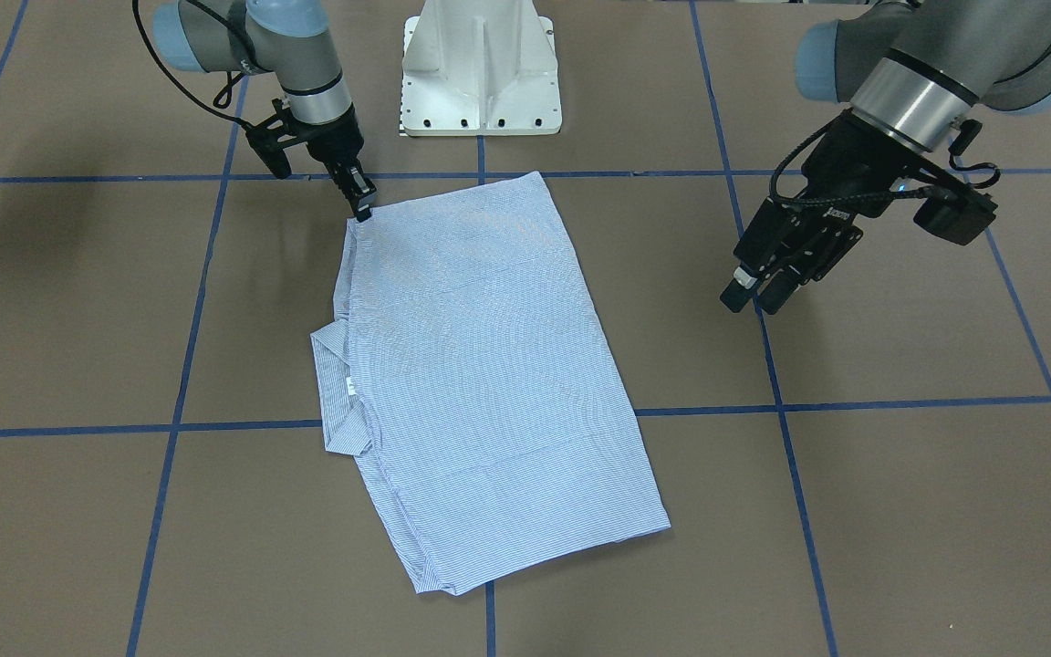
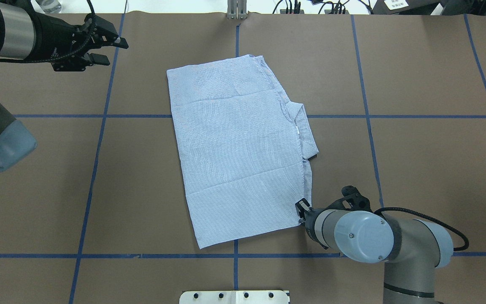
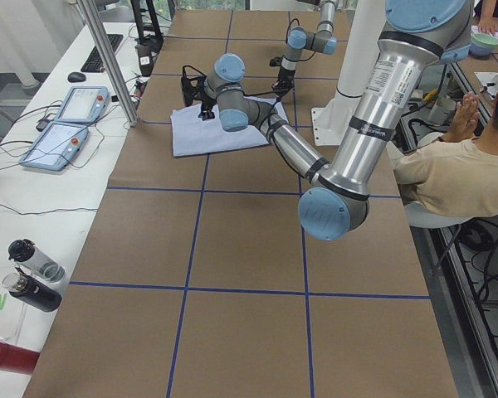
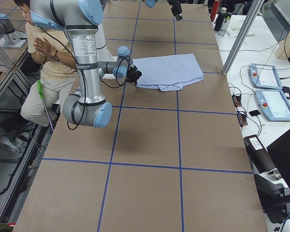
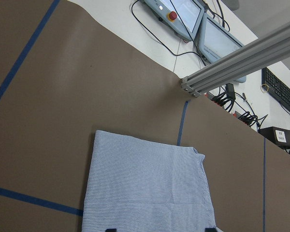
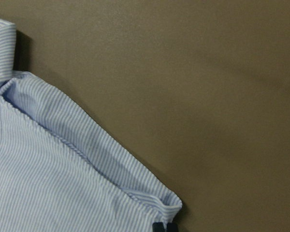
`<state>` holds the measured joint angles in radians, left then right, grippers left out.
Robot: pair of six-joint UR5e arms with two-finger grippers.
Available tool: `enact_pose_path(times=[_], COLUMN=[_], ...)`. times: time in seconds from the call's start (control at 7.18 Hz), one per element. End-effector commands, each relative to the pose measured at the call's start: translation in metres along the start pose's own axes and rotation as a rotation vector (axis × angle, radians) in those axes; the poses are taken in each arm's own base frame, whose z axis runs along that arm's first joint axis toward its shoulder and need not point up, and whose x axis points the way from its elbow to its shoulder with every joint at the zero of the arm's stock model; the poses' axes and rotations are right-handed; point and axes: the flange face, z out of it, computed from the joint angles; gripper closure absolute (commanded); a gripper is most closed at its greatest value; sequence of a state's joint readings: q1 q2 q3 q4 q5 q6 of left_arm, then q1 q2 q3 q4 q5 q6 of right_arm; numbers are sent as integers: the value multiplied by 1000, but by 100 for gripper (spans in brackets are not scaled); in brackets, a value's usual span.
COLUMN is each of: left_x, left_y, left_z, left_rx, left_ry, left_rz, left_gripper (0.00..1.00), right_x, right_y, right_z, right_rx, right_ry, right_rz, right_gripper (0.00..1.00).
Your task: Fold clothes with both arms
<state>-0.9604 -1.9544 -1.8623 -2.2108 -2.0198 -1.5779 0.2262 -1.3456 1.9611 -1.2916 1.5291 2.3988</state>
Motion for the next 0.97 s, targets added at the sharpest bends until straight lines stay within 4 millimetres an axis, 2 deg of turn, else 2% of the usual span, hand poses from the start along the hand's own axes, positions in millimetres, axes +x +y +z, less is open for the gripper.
enact_pose_path(times=[0.0,0.28,0.42,0.56,0.7,0.84], left_x=[1,8,11,15,21,-7], left_y=[3,11,38,74,130,184], left_z=[1,-4,12,28,42,52], left_rx=[-7,-22,-65,-84,-113,-142], left_ry=[2,20,16,17,25,-22], left_rz=[-3,-15,-76,-126,-216,-283], left_gripper=[32,32,32,31,31,31], right_x=[-5,-3,2,14,20,23], right_y=[-2,3,20,37,49,57], right_z=[-11,-25,-47,-58,-64,-67], right_rx=[-13,-17,-40,-48,-58,-75], right_ry=[-12,-13,3,32,48,49], right_rz=[6,4,-3,11,18,11], right_gripper=[100,100,100,100,100,100])
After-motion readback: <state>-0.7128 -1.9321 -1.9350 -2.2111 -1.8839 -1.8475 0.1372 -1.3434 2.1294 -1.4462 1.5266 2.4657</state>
